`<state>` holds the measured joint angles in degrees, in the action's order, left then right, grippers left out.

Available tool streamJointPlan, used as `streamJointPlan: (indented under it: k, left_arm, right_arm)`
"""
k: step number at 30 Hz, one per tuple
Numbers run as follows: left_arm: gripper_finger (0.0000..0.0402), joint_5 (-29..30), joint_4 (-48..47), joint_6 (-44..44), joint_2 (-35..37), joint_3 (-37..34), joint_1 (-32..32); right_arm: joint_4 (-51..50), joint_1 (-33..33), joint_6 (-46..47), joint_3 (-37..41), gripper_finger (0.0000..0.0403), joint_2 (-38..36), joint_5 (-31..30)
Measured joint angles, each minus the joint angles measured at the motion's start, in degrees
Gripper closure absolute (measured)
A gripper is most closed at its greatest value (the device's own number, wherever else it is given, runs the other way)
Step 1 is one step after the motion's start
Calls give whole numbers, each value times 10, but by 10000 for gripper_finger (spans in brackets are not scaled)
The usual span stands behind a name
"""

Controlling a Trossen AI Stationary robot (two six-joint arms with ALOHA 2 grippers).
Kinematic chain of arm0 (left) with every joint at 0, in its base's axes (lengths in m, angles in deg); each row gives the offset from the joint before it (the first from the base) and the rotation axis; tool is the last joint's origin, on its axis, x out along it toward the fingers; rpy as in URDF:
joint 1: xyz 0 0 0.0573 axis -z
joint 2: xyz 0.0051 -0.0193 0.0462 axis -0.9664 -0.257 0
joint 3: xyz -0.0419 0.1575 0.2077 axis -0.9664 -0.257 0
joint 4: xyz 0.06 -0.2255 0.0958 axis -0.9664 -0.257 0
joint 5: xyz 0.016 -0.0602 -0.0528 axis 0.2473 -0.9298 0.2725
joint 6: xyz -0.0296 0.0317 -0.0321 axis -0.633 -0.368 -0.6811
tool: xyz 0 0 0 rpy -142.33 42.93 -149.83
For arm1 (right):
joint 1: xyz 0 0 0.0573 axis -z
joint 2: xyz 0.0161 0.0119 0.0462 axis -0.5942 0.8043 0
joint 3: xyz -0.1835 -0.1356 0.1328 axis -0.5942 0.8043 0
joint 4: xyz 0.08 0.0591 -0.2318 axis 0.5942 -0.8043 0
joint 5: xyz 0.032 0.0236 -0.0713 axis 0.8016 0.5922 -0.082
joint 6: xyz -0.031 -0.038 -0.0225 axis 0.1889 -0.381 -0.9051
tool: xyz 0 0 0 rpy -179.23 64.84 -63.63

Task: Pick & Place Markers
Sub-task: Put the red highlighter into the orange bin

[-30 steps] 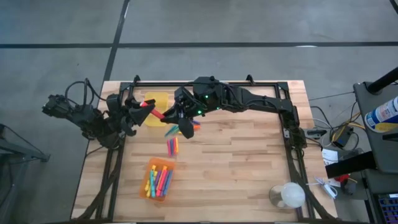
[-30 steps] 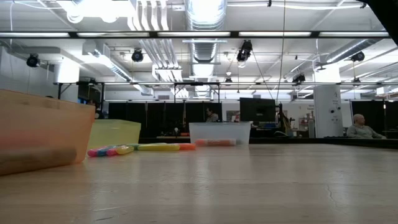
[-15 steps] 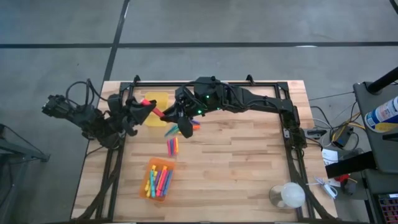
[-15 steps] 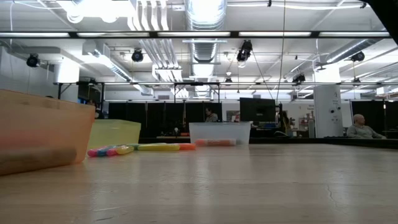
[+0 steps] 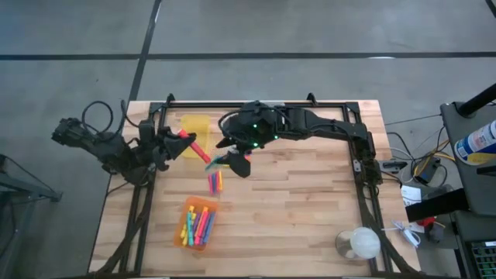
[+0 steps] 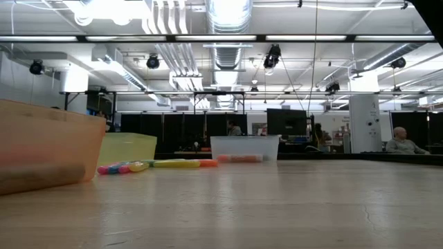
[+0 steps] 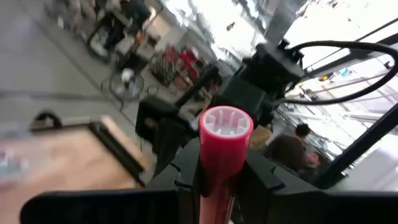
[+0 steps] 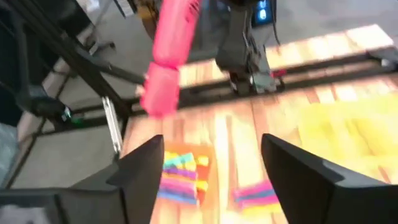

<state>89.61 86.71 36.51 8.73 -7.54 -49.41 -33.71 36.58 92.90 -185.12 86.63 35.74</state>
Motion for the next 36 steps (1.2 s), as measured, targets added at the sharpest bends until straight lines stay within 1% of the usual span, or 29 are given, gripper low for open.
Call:
streamJointPlan:
  k: [4,8,11,13,15,17,19,22,26,27,32,36]
  left_arm:
    - [337,-22,-89,-91,13,0,0]
    - [337,-67,-215,-221,14,0,0]
    - [337,-118,-306,-321,0,-4,0]
    - [337,-171,-346,-397,-18,-15,0]
    - [337,-226,-354,-462,-45,-31,3]
    - [337,-275,-353,-508,-80,-42,15]
    - [337,-316,-352,-542,-117,-44,30]
    - [337,-360,-353,-603,-174,-44,45]
    - [337,-460,-359,-670,-237,-44,48]
    - [337,-474,-361,-679,-251,-44,48]
    - [330,-483,-360,-704,-312,-45,47]
    - [317,-486,-364,-731,-334,-45,41]
  right_arm:
    - [-77,0,-22,-2,111,-1,0]
    - [-157,1,-45,-2,98,-3,-6]
    - [-191,2,-50,-1,97,-3,-10]
    - [-202,2,-62,-1,99,-3,-22]
    - [-212,2,-82,-1,103,-3,-22]
    - [-226,3,-111,0,106,-3,-22]
    - [-237,4,-141,0,109,-3,-27]
    - [-243,7,-179,0,113,-3,-37]
    - [-255,7,-199,0,117,-3,-35]
    - [-257,7,-204,0,117,-3,-35]
    - [-263,6,-226,0,114,-3,-33]
    - [-264,6,-243,0,113,-3,-32]
